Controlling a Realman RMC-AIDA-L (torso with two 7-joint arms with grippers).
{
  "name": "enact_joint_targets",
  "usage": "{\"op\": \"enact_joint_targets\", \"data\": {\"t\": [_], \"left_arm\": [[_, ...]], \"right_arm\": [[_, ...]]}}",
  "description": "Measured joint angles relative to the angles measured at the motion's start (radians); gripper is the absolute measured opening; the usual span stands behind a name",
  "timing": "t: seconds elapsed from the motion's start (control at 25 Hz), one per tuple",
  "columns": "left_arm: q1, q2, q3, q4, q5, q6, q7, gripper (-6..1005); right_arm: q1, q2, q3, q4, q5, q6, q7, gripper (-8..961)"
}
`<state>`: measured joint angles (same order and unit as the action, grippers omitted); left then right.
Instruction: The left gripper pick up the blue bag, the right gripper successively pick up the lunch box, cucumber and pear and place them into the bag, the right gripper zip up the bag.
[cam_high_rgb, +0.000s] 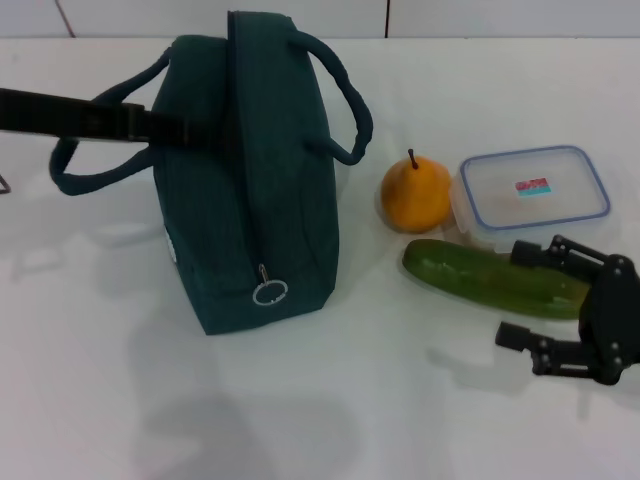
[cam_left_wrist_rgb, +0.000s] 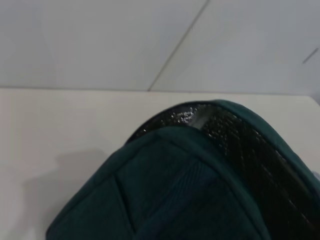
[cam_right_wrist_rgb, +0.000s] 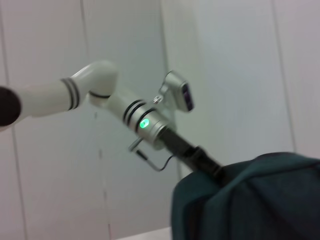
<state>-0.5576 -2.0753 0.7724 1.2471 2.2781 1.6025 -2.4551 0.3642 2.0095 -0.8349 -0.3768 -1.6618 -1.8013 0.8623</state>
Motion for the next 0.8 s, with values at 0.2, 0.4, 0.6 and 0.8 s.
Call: {"op": "enact_joint_targets", "data": {"t": [0.2,0.4,0.6,0.8], "left_arm": [[0.001,-0.004,0.034,-0.003,-0.002,0.001,-0.009,689],[0.003,-0.006,0.04,0.0,-0.008,0.004,-0.019,523],[0.019,-0.007,0.055,0.006,-0.019,0.018,-0.045,286],[0.061,-0.009,0.09,0.058,-0.056,0.034,-0.078,100]], "right_arm": [[-0.003,0.0,0.055,0.002,0.006,0.013,0.047,874],[-0.004,0.0,0.149,0.018,0.006,0.044,0.107,873],[-0.011,0.0,0.246,0.034,0.006,0.076,0.145,872],[-0.017,-0.003,0.343,0.056,0.005,0.185,0.221,871]]}}
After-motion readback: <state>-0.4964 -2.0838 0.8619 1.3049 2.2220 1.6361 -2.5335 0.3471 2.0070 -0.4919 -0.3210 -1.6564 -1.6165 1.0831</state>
